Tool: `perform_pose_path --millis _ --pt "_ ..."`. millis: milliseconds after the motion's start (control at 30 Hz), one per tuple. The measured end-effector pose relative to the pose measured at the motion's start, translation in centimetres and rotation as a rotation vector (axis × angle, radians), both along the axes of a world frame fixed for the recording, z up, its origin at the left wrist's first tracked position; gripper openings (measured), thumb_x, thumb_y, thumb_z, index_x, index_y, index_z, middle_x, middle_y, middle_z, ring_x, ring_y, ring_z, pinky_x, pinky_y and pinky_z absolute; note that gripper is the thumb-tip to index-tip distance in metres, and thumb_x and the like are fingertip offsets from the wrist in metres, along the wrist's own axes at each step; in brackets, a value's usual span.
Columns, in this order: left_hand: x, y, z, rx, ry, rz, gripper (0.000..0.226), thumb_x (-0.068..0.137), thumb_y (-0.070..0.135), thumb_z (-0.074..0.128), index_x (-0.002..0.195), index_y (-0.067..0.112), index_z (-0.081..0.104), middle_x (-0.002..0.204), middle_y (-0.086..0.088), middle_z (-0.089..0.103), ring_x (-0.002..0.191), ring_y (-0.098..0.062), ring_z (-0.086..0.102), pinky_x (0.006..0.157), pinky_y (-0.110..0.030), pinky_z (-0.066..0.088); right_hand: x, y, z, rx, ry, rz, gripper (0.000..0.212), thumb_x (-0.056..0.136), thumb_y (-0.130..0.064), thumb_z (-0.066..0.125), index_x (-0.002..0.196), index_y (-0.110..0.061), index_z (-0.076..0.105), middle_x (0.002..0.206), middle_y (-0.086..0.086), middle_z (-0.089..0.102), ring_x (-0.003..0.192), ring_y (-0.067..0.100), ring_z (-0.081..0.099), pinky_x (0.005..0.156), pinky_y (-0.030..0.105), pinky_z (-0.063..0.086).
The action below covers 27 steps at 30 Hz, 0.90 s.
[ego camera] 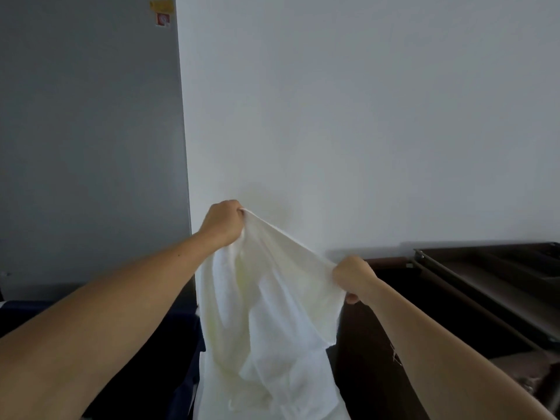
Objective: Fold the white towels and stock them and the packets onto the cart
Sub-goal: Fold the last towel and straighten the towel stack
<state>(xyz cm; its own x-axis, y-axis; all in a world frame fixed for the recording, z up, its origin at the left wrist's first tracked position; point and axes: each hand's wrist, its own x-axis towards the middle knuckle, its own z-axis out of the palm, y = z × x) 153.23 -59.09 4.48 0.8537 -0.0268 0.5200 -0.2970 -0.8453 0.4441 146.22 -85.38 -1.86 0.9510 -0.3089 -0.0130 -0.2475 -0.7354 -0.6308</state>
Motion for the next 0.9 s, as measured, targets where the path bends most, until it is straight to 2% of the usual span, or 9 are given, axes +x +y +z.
perform_pose_path --millis 67,167,267,433,567,667,800,867,900 --pt "0.6 0.9 -0.5 -0.044 0.014 0.038 0.035 0.1 0.011 0.034 0.11 0.002 0.066 0.11 -0.018 0.066 0.1 -0.035 0.059 0.075 -0.034 0.042 -0.2 -1.4 -1.0 0.011 0.023 -0.044 0.022 0.092 -0.006 0.049 0.071 -0.013 0.048 0.07 0.009 0.057 0.055 0.022 0.057 0.051 0.029 0.051" --pt "1.0 2.2 -1.0 -0.064 0.026 0.103 0.033 0.1 0.011 0.035 0.109 0.001 0.065 0.11 -0.02 0.066 0.101 -0.038 0.059 0.08 -0.038 0.047 -0.8 -3.2 -2.5 0.107 0.103 -0.119 0.013 0.09 -0.004 0.05 0.084 -0.001 0.061 0.071 0.013 0.067 0.055 0.025 0.061 0.048 0.025 0.046" --pt "1.2 2.7 -1.5 -0.054 0.045 0.117 0.032 0.101 0.012 0.035 0.108 0.0 0.064 0.108 -0.019 0.065 0.099 -0.037 0.059 0.079 -0.038 0.047 -1.7 -3.8 -3.5 0.196 0.139 -0.142 0.013 0.093 -0.008 0.052 0.095 0.0 0.063 0.084 0.016 0.072 0.06 0.022 0.063 0.048 0.025 0.042" --pt "1.8 3.2 -1.9 -0.037 0.063 0.148 0.03 0.1 0.012 0.035 0.103 0.0 0.063 0.104 -0.018 0.065 0.095 -0.035 0.059 0.075 -0.037 0.046 -2.6 -3.9 -3.7 0.132 -0.033 0.091 0.022 0.092 -0.005 0.063 0.11 -0.014 0.053 0.104 0.006 0.061 0.078 0.024 0.07 0.053 0.019 0.049" --pt "2.5 3.9 -1.8 -0.028 0.077 0.153 0.029 0.098 0.009 0.036 0.098 0.0 0.063 0.099 -0.018 0.066 0.089 -0.035 0.059 0.073 -0.037 0.048 -4.7 -3.7 -3.3 -0.064 -0.236 0.3 0.024 0.096 -0.01 0.062 0.098 -0.03 0.049 0.102 -0.007 0.058 0.076 0.014 0.067 0.056 0.016 0.051" --pt "2.9 3.6 -1.9 -0.022 0.085 0.151 0.028 0.097 0.008 0.036 0.094 0.001 0.063 0.097 -0.019 0.066 0.088 -0.036 0.06 0.072 -0.037 0.047 -5.6 -3.3 -3.3 -0.201 -0.201 0.428 0.02 0.1 -0.012 0.056 0.108 -0.03 0.055 0.105 -0.02 0.053 0.082 0.005 0.062 0.066 0.02 0.057" --pt "3.4 3.6 -2.1 -0.028 0.099 0.16 0.029 0.097 0.009 0.036 0.1 0.002 0.064 0.099 -0.017 0.065 0.092 -0.036 0.061 0.079 -0.04 0.052 -5.6 -3.4 -3.5 -0.406 -0.154 0.537 0.026 0.104 -0.017 0.048 0.122 -0.022 0.067 0.12 -0.01 0.061 0.087 -0.001 0.057 0.091 0.021 0.052" --pt "3.6 3.5 -2.2 -0.024 0.103 0.165 0.028 0.098 0.009 0.036 0.097 0.003 0.063 0.098 -0.017 0.065 0.092 -0.036 0.061 0.079 -0.04 0.052 -5.5 -3.6 -3.6 -0.426 -0.151 0.544 0.027 0.103 -0.02 0.047 0.119 -0.021 0.07 0.116 -0.011 0.065 0.088 -0.004 0.056 0.09 0.016 0.048" --pt "3.8 3.5 -2.2 -0.025 0.104 0.167 0.027 0.098 0.009 0.036 0.096 0.003 0.063 0.098 -0.018 0.065 0.092 -0.036 0.061 0.079 -0.04 0.052 -5.6 -3.7 -3.6 -0.442 -0.146 0.546 0.026 0.102 -0.022 0.048 0.11 -0.022 0.072 0.109 -0.012 0.067 0.087 -0.002 0.058 0.086 0.014 0.046"
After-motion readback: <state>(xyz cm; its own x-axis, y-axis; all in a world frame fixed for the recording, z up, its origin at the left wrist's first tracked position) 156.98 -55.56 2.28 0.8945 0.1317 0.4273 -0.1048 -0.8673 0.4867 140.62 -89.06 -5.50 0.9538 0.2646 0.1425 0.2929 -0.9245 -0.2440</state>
